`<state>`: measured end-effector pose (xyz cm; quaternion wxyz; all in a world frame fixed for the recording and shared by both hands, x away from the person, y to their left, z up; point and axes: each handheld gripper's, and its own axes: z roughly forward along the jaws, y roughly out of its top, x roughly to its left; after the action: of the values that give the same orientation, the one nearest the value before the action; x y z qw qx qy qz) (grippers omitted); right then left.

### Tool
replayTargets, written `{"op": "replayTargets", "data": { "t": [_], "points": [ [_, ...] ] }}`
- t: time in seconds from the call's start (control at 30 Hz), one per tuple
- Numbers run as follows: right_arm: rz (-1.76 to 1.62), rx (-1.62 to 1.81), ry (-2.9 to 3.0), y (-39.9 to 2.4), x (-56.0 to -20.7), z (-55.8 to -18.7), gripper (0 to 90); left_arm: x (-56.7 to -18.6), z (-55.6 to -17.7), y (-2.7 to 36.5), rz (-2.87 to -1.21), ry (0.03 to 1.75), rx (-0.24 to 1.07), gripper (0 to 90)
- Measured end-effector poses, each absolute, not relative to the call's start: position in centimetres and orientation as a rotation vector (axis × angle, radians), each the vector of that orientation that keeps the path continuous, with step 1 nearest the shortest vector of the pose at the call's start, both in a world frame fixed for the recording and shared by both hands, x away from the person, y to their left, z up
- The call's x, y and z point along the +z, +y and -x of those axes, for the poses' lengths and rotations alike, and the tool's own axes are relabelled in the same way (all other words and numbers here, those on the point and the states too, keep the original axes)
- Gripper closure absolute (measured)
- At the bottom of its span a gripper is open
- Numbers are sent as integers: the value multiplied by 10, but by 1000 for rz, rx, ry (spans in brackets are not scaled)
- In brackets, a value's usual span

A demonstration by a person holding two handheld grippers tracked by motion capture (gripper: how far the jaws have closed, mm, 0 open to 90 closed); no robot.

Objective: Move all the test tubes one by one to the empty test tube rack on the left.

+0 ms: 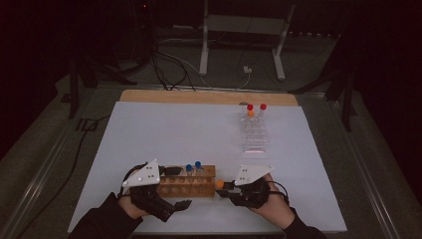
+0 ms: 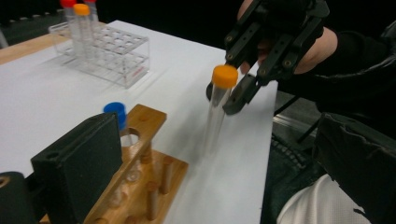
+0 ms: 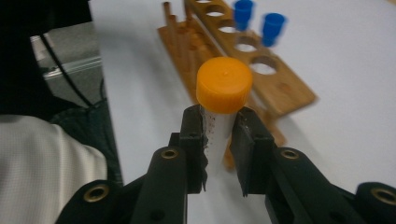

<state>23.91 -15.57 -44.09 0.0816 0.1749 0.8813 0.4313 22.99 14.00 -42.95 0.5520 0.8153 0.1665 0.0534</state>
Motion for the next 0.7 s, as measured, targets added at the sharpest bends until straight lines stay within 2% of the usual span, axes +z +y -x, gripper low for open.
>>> {"op": "replayTargets", "data": {
  "t": [0.17, 0.7],
  "points": [
    [-463, 1291, 2672, -142, -444, -233, 748, -431, -227, 134, -1923, 376, 124, 78],
    [-397, 1319, 2704, -124, -445, -222, 748, -434, -217, 116, -1929, 302, 153, 441]
  ]
}}
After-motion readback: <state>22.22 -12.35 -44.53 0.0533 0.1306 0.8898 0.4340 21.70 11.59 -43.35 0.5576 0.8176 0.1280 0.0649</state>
